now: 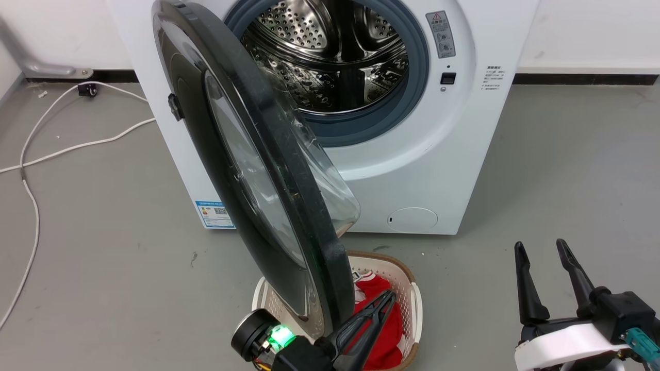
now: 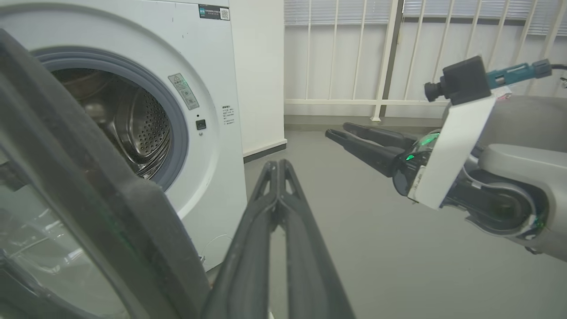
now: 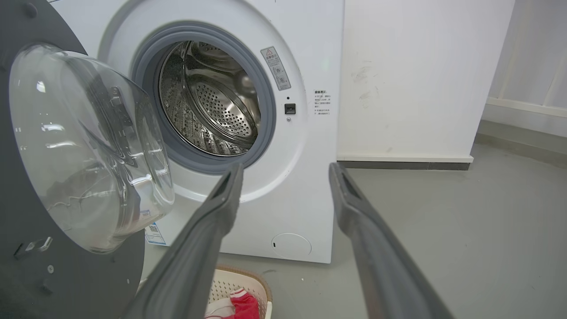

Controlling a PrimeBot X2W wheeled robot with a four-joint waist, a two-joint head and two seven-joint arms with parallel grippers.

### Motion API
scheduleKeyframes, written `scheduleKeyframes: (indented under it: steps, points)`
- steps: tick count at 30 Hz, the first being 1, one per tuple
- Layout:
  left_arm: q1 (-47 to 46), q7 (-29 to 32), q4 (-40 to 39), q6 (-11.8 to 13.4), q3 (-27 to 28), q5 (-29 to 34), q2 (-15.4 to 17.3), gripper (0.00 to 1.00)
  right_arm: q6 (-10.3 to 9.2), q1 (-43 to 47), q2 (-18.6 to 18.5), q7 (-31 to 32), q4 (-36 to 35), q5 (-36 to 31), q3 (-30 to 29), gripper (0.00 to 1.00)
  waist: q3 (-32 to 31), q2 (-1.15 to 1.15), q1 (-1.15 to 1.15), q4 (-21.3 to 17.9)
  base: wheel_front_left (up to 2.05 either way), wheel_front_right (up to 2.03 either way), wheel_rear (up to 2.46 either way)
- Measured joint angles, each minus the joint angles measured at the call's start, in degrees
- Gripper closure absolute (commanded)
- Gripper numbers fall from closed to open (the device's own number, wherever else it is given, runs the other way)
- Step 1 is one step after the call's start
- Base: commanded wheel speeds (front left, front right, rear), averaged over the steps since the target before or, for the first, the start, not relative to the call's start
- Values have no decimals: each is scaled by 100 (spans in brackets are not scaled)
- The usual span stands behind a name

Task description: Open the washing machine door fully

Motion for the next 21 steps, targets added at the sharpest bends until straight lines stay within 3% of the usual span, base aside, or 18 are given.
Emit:
scheduleKeyframes:
  steps: [7, 21]
  points:
    - [-573, -271, 912, 151, 85, -27, -390, 100, 0, -25, 0, 18, 51, 92, 66, 0, 80, 0, 0, -45, 0, 0, 0]
    - [-1059, -487, 1850, 434, 270, -164, -583, 100, 0, -43, 0, 45, 190, 183, 158, 0, 126, 0, 0, -191, 0, 0, 0]
